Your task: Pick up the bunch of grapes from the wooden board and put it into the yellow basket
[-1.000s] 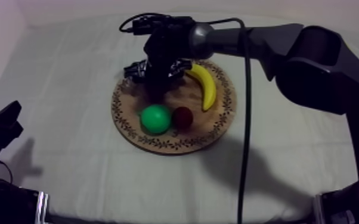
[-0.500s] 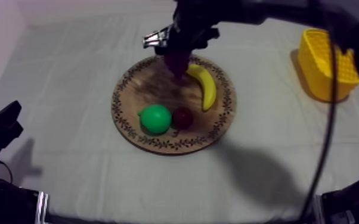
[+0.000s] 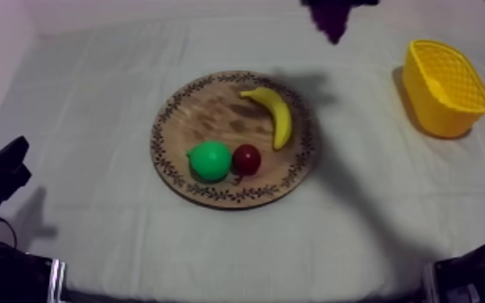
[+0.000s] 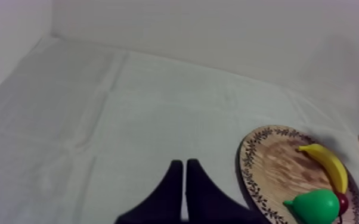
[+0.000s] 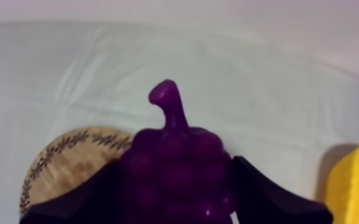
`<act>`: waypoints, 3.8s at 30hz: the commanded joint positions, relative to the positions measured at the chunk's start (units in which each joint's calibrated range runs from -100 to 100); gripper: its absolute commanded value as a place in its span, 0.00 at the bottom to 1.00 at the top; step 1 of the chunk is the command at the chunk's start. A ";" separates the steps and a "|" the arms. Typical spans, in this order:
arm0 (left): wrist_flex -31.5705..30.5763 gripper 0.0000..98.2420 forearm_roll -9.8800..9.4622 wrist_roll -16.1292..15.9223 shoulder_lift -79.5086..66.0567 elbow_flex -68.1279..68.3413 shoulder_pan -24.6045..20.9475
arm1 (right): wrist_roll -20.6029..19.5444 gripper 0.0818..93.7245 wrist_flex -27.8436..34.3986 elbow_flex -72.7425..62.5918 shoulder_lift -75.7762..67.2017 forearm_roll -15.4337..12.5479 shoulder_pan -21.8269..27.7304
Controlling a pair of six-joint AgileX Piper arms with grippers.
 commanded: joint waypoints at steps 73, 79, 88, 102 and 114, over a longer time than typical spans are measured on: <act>-0.03 0.00 0.01 -0.01 0.00 -0.04 -0.01 | 16.44 0.67 -26.51 22.36 -4.04 -4.20 30.04; -0.03 0.00 0.01 -0.01 0.00 -0.04 -0.01 | 16.74 0.57 -23.55 27.67 -19.12 -4.63 29.55; -0.03 0.00 0.01 -0.01 0.00 -0.04 -0.01 | 16.31 0.42 -21.15 39.94 -38.45 -4.24 27.22; -0.03 0.00 0.01 -0.01 0.00 -0.04 -0.01 | 16.46 0.22 -19.36 62.05 -63.56 -5.84 23.68; -0.03 0.00 0.01 -0.01 0.00 -0.04 -0.01 | 17.06 0.02 -16.56 80.17 -83.76 -7.52 22.22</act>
